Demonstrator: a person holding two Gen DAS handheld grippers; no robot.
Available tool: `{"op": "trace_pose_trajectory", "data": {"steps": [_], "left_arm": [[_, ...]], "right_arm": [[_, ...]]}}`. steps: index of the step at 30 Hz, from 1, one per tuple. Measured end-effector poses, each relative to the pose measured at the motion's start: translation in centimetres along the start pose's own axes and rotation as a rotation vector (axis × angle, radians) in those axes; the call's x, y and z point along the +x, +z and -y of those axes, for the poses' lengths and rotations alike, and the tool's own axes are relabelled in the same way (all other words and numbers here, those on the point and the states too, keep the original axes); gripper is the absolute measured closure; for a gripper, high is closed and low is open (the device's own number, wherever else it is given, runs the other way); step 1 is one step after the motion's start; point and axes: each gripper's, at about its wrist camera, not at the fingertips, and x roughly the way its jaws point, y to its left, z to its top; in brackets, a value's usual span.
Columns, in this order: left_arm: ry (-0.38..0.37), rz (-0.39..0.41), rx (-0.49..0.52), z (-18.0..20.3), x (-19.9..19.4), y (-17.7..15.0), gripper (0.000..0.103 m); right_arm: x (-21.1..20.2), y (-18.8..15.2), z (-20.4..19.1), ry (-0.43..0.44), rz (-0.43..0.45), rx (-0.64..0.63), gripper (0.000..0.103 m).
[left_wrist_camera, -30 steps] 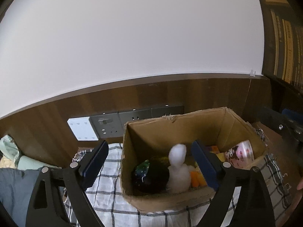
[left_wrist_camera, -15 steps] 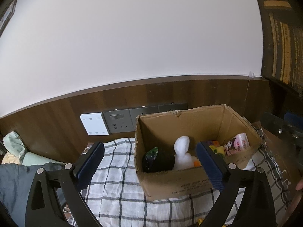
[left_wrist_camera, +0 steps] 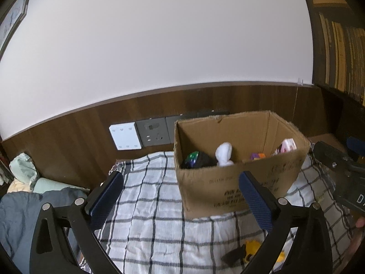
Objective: Organize objects
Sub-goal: 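Withdraw both grippers from the box toward the yellow toy gun, then lower the right gripper around the barrel of the yellow toy gun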
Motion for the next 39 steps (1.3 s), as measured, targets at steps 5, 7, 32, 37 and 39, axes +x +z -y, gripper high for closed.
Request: {"op": "trace_pose_trajectory", "data": {"steps": [5,7,32,37,39], "left_arm": [[0.009,-0.023,-0.005,-0.4,-0.2,-1.7,0.000],[0.016,-0.035,-0.009,-0.7,-0.1,-2.3,0.000],[0.067,-0.153,-0.103,-5.7,0.5,-9.3,0.000],[0.070,-0.175,-0.108,-5.8,1.0,-10.3,0.000],[0.066,-0.187,-0.109,-5.8,1.3,-10.8,0.000]], "right_arm": [[-0.3,-1.5,-0.3,0.002,-0.022,-0.010,0.009],[-0.4,-2.1,-0.4,0.005,-0.031,-0.010,0.008],[1.1,-8.4,-4.0,0.050,-0.152,-0.028,0.006],[2.1,-9.8,-4.4,0.049,-0.192,-0.041,0.006],[2.6,-10.3,-4.4,0.046,-0.208,-0.046,0.006]]}}
